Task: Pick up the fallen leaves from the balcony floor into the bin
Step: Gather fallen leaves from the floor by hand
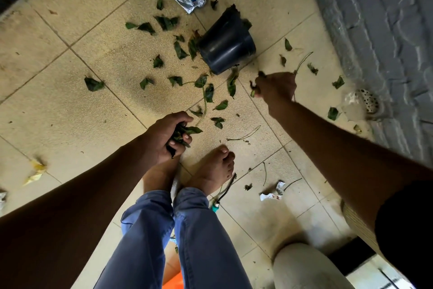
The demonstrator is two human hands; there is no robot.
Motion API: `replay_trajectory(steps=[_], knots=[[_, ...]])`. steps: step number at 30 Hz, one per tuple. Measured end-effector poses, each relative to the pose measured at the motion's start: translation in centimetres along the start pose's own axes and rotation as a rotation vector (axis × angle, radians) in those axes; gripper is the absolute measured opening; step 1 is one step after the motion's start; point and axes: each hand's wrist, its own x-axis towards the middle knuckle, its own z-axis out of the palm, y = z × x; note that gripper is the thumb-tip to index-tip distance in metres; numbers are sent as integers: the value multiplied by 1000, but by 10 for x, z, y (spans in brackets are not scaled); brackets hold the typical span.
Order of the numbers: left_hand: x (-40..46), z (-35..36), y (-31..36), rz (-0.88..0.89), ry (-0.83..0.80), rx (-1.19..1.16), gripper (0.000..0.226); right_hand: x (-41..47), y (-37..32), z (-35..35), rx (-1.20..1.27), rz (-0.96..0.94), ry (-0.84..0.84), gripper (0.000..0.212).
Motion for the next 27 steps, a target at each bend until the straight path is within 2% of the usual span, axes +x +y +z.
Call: replay_trajectory(steps=[1,2,5,6,8,10,12,16,18,20,24,27], knots=[[-66,93,-25,44,-109,114,45,-33,-8,-8,33,-16,-70,8],[-98,133,-14,128,0,249,40,-62,-8,-17,98,-44,-162,7],[-148,165,8,305,393,624,33,-138,-15,-35,147,-200,-370,5],[-159,175,13,334,471,583,34,-158,-19,-38,135,-235,-421,7],[-166,188,-5,346,476,684,33,-195,-27,-42,87,-256,-489,9],[-164,188,-15,353,437,660,33,-223,-34,-41,80,-231,-546,18],[-171,199,-23,362,419,675,33,-236,-39,-37,91,-163,-548,15],[-185,209,-32,403,384,672,34,-242,-48,-28,100,-9,-505,25],[-193,211,-32,433,375,717,34,-246,-52,-25,68,-5,-463,31],[-202,213,-34,480,388,776,33,-250,-56,-25,-12,-67,-398,36],[-215,214,-45,543,470,902,27,-269,-69,-33,-171,-310,-238,11],[-227,213,-60,584,470,1005,22,-288,-86,-39,-191,-418,-198,7]])
